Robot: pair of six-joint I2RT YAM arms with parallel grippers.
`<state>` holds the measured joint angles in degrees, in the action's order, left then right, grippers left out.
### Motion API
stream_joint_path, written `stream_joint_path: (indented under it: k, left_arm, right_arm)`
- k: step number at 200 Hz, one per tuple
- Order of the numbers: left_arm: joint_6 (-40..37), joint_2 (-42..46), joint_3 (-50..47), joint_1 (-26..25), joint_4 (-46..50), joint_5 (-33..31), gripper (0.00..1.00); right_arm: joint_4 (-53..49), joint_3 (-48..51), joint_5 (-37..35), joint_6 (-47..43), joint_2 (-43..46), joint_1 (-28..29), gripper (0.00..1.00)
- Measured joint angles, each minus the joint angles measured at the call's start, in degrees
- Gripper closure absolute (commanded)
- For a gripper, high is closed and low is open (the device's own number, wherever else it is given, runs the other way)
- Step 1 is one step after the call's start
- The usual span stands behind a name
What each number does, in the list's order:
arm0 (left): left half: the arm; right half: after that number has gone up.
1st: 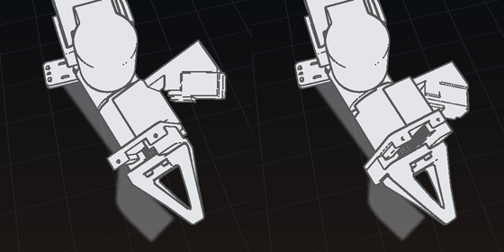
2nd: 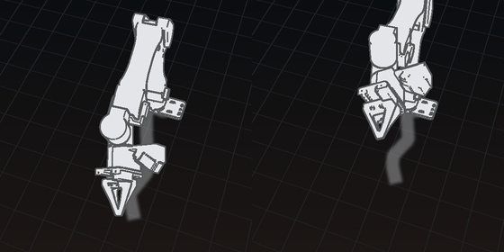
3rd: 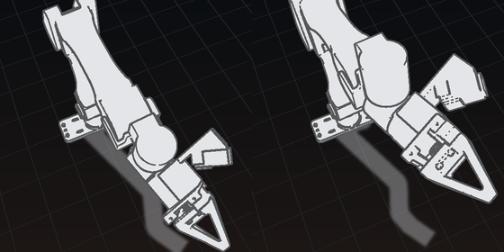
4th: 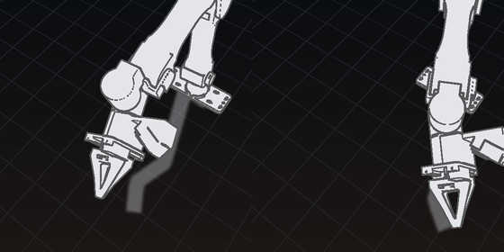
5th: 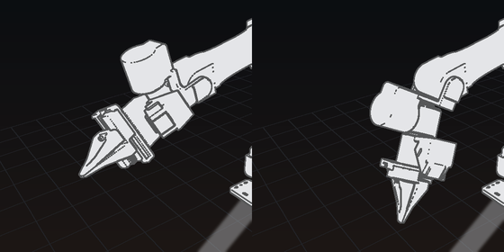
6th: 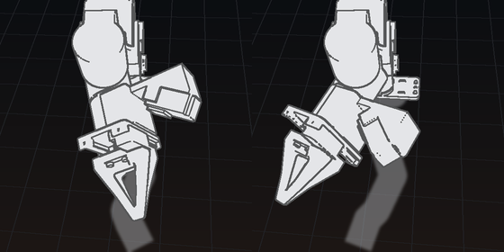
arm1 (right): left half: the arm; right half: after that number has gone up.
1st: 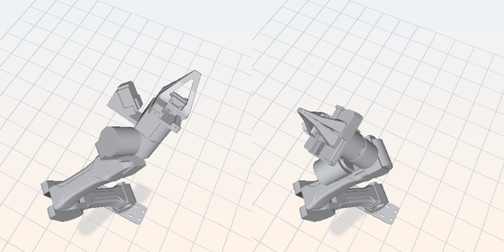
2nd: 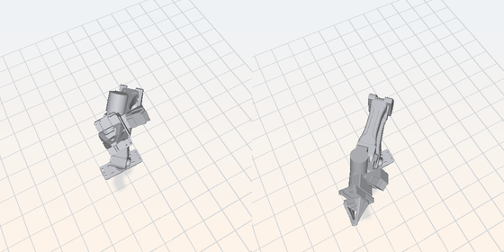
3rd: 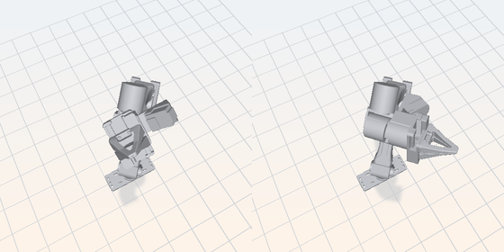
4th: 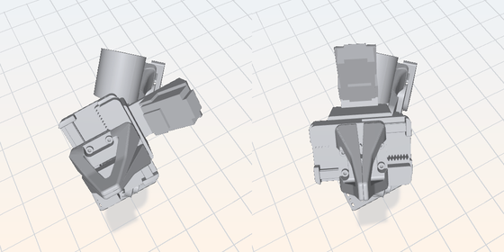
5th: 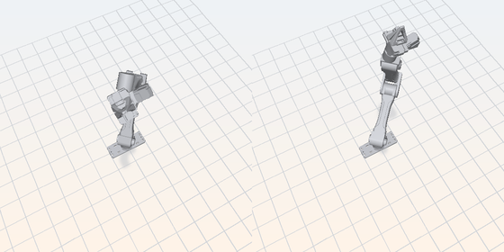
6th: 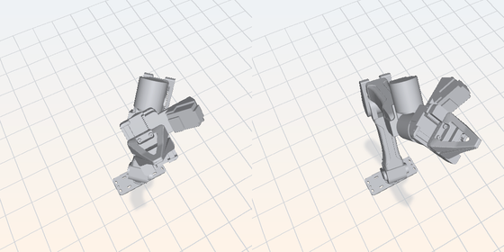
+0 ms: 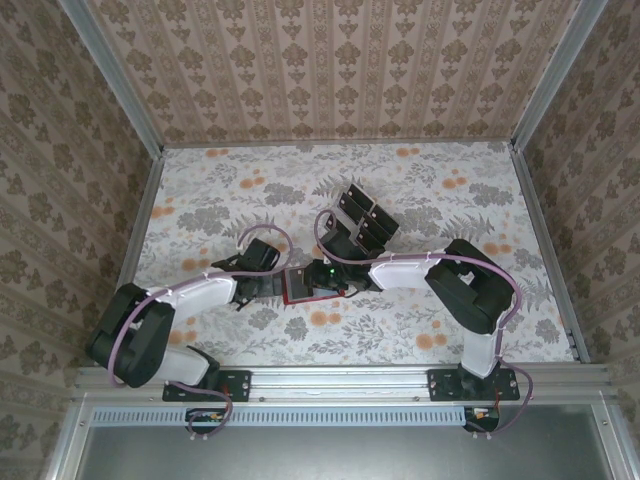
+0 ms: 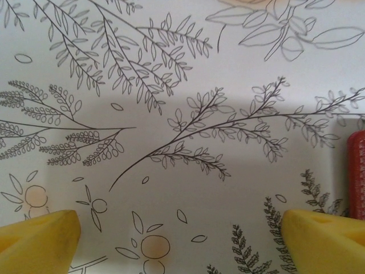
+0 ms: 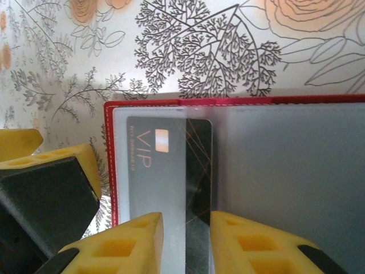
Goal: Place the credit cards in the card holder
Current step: Insert the credit card into the card slot.
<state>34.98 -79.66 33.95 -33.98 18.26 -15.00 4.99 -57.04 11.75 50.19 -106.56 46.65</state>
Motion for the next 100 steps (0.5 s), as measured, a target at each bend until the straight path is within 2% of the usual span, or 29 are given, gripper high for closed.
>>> stream_joint_path:
  k: [35, 100]
  left_arm:
    - [0.2, -0.1, -0.2, 0.0, -0.7, 0.0, 0.0]
    - [0.2, -0.5, -0.2, 0.0, -1.1, 0.2, 0.0]
  right_arm:
    - [-1.0, -0.7, -0.4, -0.6, 0.0, 0.0, 0.68]
    - [-1.9, -3.7, -0.4, -0.6, -2.0, 1.2, 0.71]
